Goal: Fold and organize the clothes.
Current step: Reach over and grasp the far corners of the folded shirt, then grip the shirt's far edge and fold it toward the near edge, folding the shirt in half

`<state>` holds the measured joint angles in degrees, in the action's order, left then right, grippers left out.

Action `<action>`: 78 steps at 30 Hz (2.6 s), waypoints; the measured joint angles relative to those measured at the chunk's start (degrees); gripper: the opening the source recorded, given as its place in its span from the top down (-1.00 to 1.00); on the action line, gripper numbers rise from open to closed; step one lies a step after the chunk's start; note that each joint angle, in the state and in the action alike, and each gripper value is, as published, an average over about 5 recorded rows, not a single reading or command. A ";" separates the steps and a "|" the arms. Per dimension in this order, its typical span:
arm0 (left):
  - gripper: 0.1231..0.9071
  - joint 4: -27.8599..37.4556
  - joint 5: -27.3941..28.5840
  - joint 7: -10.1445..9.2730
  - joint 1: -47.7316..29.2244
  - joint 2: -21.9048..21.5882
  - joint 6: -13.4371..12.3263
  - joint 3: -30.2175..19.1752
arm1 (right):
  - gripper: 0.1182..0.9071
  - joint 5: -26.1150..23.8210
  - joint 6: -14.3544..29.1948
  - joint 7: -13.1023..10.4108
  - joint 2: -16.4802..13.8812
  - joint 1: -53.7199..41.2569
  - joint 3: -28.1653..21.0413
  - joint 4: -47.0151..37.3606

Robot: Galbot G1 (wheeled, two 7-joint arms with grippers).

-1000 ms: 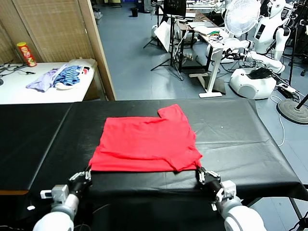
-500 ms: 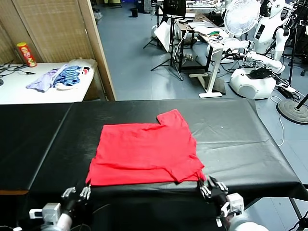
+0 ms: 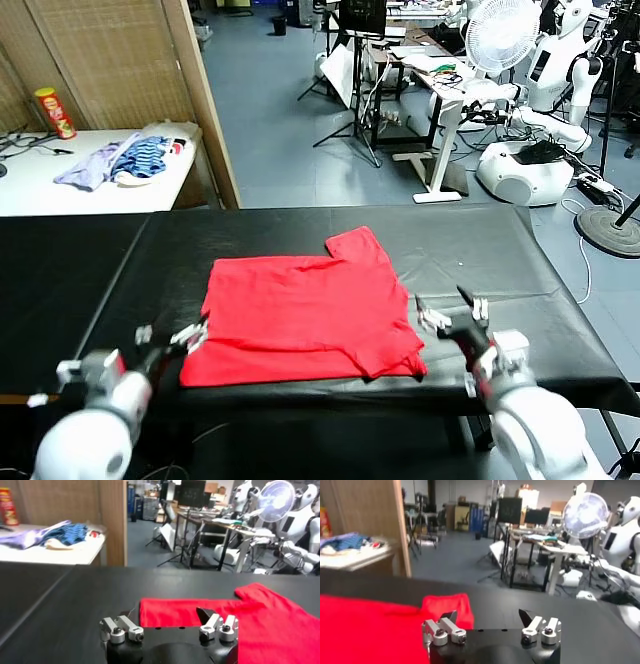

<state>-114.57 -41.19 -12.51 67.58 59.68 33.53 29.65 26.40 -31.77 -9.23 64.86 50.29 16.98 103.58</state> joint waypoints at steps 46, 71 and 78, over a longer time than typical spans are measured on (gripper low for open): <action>0.99 30.43 2.11 6.48 -24.11 3.19 -0.32 -11.39 | 0.99 -0.93 10.06 8.84 11.14 -15.14 -6.04 -30.39; 0.99 3.69 9.08 5.86 -0.13 -1.15 -0.25 0.27 | 0.99 7.26 -3.51 0.95 -2.65 8.66 0.63 4.96; 0.99 -1.16 13.82 7.26 7.00 -0.50 0.66 2.66 | 0.99 2.90 -8.58 0.65 -3.01 15.02 0.92 10.65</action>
<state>-115.73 -27.37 -5.26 74.58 59.18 34.19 32.30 29.30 -40.35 -8.58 61.84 65.31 17.90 114.23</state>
